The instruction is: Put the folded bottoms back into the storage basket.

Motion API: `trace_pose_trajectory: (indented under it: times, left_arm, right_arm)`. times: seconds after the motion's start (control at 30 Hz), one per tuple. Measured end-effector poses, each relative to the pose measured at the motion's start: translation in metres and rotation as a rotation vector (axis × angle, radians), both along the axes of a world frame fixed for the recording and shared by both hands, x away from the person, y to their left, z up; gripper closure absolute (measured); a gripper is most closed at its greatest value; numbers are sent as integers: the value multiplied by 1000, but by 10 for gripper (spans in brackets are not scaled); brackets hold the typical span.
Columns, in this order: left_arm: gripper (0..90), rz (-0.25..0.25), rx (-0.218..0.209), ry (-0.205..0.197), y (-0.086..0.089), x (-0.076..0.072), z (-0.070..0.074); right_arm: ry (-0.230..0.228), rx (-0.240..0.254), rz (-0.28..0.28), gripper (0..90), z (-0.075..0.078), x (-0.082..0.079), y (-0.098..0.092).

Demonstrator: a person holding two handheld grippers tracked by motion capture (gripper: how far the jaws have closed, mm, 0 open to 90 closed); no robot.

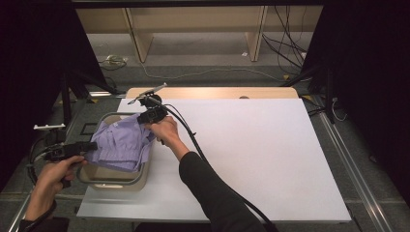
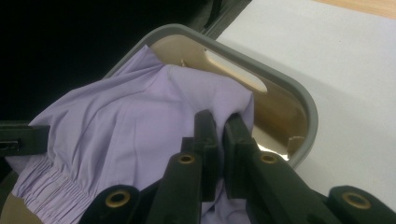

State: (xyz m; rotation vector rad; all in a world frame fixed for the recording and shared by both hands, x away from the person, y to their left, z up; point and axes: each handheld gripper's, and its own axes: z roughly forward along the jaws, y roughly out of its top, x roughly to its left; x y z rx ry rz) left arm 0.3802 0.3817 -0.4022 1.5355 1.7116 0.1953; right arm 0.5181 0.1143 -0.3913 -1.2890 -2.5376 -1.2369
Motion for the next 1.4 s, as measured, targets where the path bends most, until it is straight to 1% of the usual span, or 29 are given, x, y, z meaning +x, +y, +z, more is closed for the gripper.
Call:
trace_pose_trajectory:
  times: [0.1, 0.13, 0.17, 0.23, 0.27, 0.33, 0.37, 0.5, 0.53, 0.73, 0.93, 0.97, 1.07, 1.4]
  left_arm:
    - [862, 7, 0, 3, 0, 0, -1]
    - [855, 15, 0, 3, 0, 1, -2]
    - [833, 24, 6, 2, 1, 1, -2]
    - [756, 35, 0, -7, 2, 0, 0]
    - [694, 34, -7, -14, 3, 0, 1]
    - [676, 24, -21, -34, 3, -2, 5]
    - [670, 26, -19, -41, 2, -2, 7]
    - [618, 7, -16, -53, -3, -2, 11]
    - [594, 2, -13, -55, -5, -2, 12]
    - [522, -29, -5, -67, -12, -1, 16]
    - [443, -49, 4, -63, -20, 1, 16]
    - [434, -52, 4, -63, -21, 1, 16]
    - [408, -66, 8, -61, -25, 2, 16]
    - [326, -83, 16, -59, -37, 5, 14]
  right_arm:
    - [5, 0, 2, 856, -1, 0, 1]
    - [6, 0, 4, 842, -1, 0, 1]
    - [7, -2, 9, 803, -2, 0, 1]
    - [26, 11, 17, 617, -3, 0, 2]
    - [41, 21, 30, 539, -3, 1, 2]
    - [34, 22, 29, 493, -3, 1, 1]
    - [29, 25, 30, 473, -2, 1, 1]
    - [14, 32, 33, 424, 1, 1, -1]
    - [11, 31, 36, 418, 2, 1, -2]
    - [0, 36, 32, 395, 6, 2, -7]
    - [-13, 41, 40, 363, 11, 0, -13]
    - [-9, 41, 39, 359, 11, 0, -14]
    - [-20, 43, 43, 348, 12, -1, -17]
    - [-41, 46, 40, 312, 15, -4, -38]
